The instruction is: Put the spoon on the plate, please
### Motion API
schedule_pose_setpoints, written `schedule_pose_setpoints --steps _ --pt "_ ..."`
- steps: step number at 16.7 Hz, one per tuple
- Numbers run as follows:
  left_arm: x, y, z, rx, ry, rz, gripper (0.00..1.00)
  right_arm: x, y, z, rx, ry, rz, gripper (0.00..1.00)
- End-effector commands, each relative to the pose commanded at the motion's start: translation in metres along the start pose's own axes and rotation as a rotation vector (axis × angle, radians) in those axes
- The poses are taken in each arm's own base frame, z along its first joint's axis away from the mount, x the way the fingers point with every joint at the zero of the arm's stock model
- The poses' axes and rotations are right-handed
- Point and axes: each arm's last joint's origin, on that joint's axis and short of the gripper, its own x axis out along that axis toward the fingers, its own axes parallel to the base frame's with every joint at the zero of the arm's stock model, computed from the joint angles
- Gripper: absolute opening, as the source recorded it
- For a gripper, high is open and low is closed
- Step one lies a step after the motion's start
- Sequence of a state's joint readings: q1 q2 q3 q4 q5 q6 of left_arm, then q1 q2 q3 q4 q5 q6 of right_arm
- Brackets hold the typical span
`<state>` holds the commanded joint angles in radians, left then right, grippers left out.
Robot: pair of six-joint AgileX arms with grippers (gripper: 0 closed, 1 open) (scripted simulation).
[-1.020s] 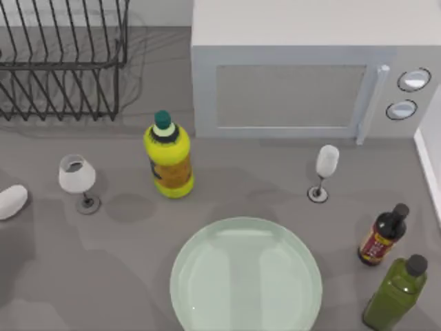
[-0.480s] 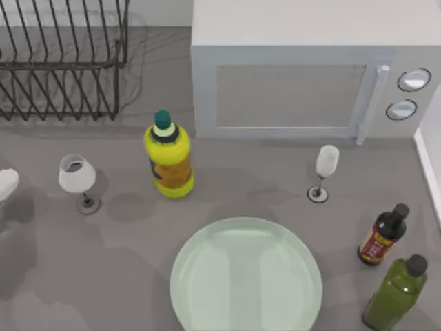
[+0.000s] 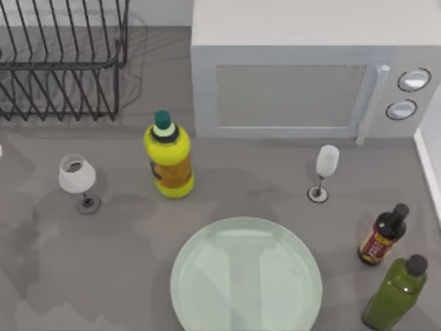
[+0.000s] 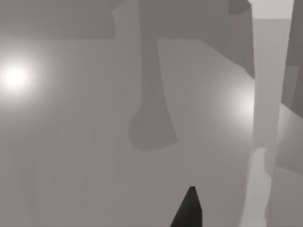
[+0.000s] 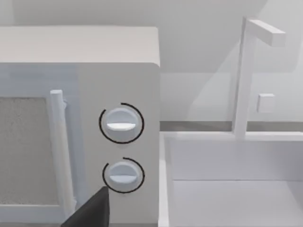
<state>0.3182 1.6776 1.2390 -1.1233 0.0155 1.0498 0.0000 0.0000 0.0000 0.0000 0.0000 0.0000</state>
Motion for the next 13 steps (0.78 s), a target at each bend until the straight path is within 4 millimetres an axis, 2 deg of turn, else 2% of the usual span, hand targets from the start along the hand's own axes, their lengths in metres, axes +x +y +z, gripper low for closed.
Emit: schedule_pose_setpoints --steps 6,10,13 --pt "-0.004 -0.002 0.007 -0.029 -0.003 0.021 0.0 0.0 0.0 0.0 0.0 0.0 0.0 1.0" --pt "-0.022 -0.015 0.036 -0.149 -0.034 0.091 0.0 0.0 0.0 0.0 0.0 0.0 0.0 1.0" --pt "-0.037 -0.035 0.067 -0.313 -0.085 0.136 0.0 0.0 0.0 0.0 0.0 0.0 0.0 1.0"
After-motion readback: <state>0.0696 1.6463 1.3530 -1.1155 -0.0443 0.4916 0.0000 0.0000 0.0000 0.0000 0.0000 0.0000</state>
